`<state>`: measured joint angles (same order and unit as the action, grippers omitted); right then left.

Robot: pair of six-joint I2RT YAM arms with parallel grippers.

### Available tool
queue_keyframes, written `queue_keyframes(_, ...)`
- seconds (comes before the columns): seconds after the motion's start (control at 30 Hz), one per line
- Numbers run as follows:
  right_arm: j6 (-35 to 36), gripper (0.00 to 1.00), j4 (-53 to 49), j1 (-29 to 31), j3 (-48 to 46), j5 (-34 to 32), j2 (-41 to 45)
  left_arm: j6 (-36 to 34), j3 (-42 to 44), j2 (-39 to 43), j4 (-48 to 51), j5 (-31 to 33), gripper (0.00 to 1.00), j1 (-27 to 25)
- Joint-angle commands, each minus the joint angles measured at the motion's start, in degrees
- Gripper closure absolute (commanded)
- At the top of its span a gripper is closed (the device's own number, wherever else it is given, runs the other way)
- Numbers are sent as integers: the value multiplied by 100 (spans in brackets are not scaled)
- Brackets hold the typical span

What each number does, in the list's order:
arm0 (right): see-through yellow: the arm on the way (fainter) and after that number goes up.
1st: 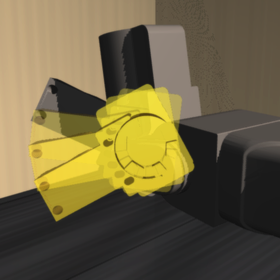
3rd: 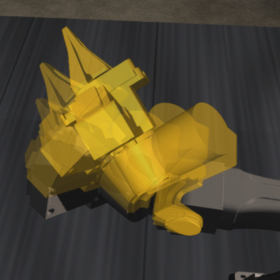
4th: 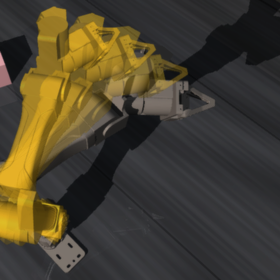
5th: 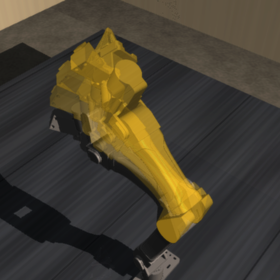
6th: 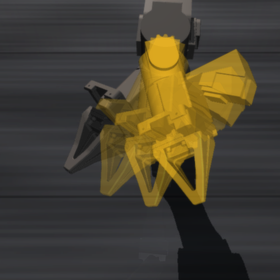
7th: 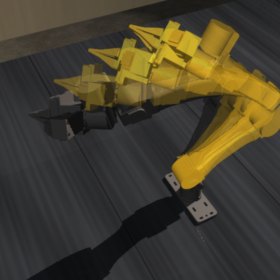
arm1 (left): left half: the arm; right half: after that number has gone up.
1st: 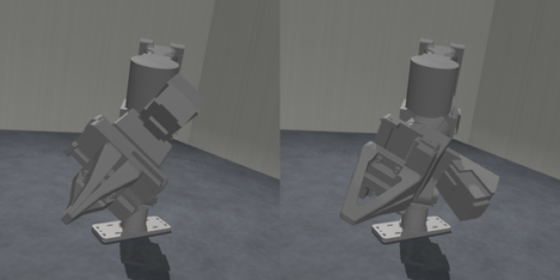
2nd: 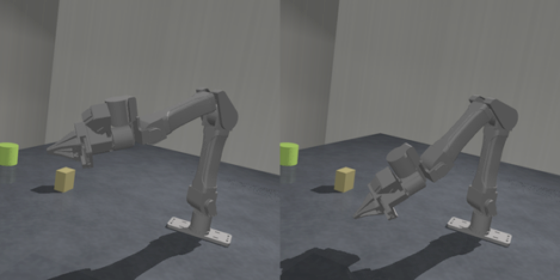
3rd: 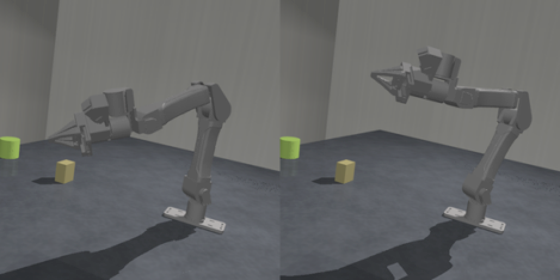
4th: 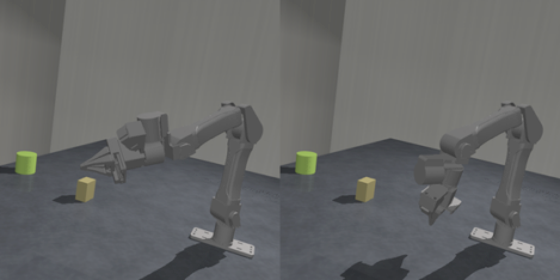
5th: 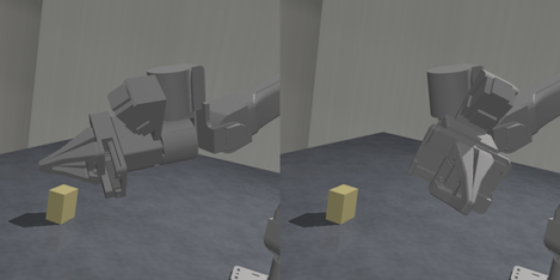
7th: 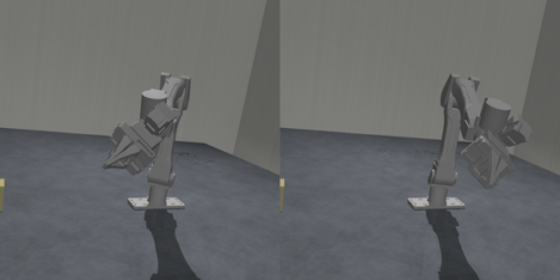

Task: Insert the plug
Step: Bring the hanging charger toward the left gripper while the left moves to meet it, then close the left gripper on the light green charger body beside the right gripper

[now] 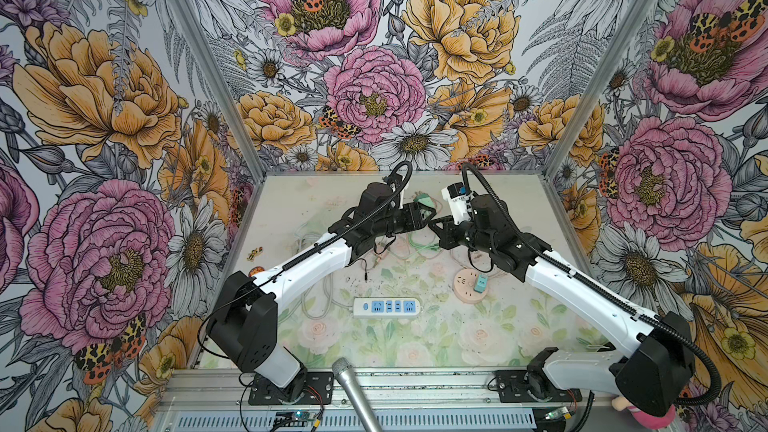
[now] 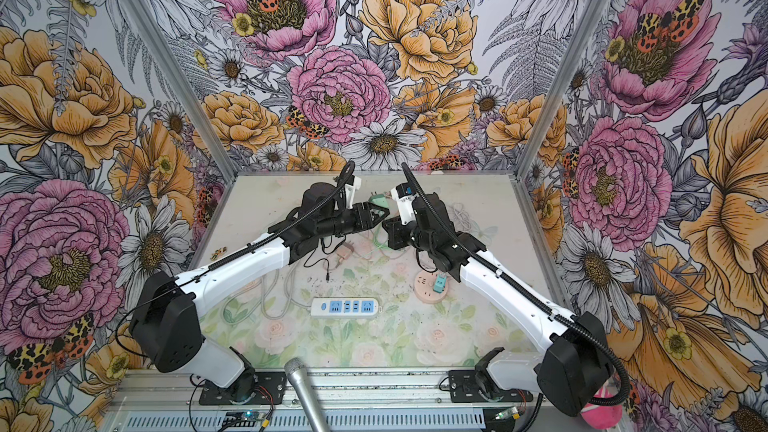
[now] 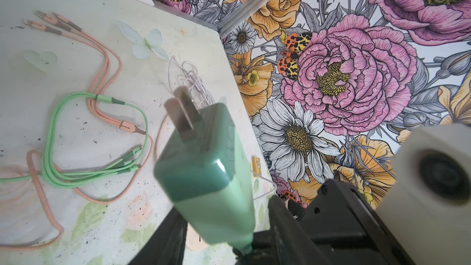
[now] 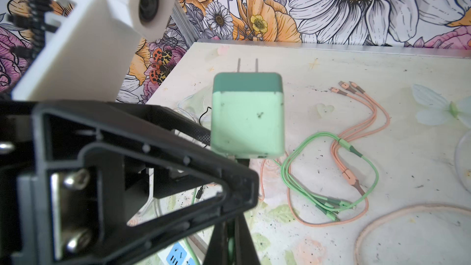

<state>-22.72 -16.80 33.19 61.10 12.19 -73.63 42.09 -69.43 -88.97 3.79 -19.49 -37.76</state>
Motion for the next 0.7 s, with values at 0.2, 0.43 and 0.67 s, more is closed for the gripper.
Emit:
queue_keyframes(0.2,-145,100,336,83,-111,-170,155,71,-316,-256,-488,239,61,-74)
queue_keyframes(0.43,-137,100,364,83,-138,-85,199,-4,-370,-292,-397,260,75,-100)
queue_keyframes(0.67,-9,55,343,28,-256,187,638,-760,-689,-218,500,-145,80,135)
